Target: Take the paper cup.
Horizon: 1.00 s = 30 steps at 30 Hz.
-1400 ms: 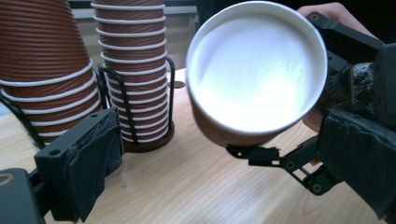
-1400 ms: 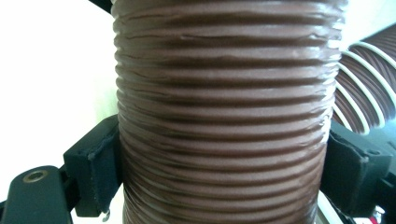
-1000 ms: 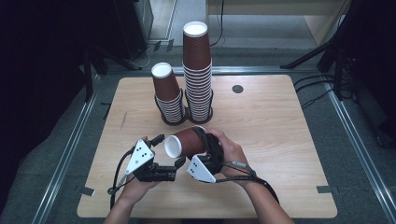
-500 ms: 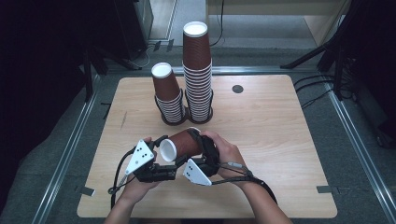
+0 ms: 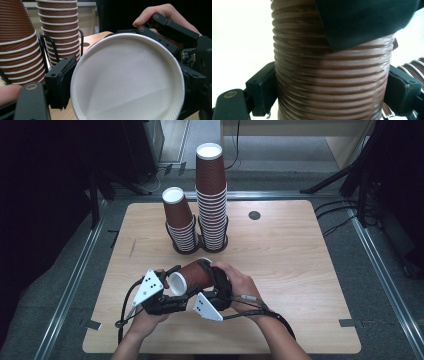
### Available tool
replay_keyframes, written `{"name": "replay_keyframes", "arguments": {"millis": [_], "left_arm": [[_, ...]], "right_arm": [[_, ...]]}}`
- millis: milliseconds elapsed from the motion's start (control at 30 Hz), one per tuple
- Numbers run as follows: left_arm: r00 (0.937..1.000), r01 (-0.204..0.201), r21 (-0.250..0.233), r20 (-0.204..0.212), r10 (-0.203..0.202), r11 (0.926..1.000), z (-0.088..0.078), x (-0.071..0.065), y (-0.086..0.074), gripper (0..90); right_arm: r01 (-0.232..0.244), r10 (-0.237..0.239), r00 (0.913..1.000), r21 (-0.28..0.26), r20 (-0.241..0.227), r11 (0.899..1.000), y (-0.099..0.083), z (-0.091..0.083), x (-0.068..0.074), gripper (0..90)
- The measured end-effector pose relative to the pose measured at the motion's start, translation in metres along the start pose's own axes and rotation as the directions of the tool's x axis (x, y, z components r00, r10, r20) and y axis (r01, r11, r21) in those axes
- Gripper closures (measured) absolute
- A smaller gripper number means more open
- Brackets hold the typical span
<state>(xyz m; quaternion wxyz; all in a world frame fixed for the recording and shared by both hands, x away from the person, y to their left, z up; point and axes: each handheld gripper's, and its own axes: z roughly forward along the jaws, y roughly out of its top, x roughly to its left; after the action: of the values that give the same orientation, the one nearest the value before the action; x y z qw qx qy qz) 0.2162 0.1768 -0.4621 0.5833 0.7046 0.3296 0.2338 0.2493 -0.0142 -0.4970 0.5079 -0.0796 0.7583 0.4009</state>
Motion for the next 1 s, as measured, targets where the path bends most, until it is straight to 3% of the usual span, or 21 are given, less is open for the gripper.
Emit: {"name": "replay_keyframes", "arguments": {"millis": [200,500,1000], "left_arm": [[0.9997,-0.020,-0.002,0.011,0.020,0.9998,0.000,-0.001,0.000,20.6],[0.9976,0.026,-0.001,0.063,-0.026,0.9997,0.001,0.006,-0.002,21.8],[0.9988,0.037,-0.028,0.033,-0.036,0.9989,-0.003,0.008,-0.001,22.2]], "right_arm": [[0.011,-0.011,0.9999,-0.002,-0.008,1.000,-0.001,-0.002,-0.001,11.1],[-0.013,0.013,0.9994,0.015,-0.034,1.000,-0.002,-0.005,-0.002,9.3],[-0.018,0.021,0.9989,0.062,-0.041,0.998,-0.010,-0.016,-0.008,2.7]]}}
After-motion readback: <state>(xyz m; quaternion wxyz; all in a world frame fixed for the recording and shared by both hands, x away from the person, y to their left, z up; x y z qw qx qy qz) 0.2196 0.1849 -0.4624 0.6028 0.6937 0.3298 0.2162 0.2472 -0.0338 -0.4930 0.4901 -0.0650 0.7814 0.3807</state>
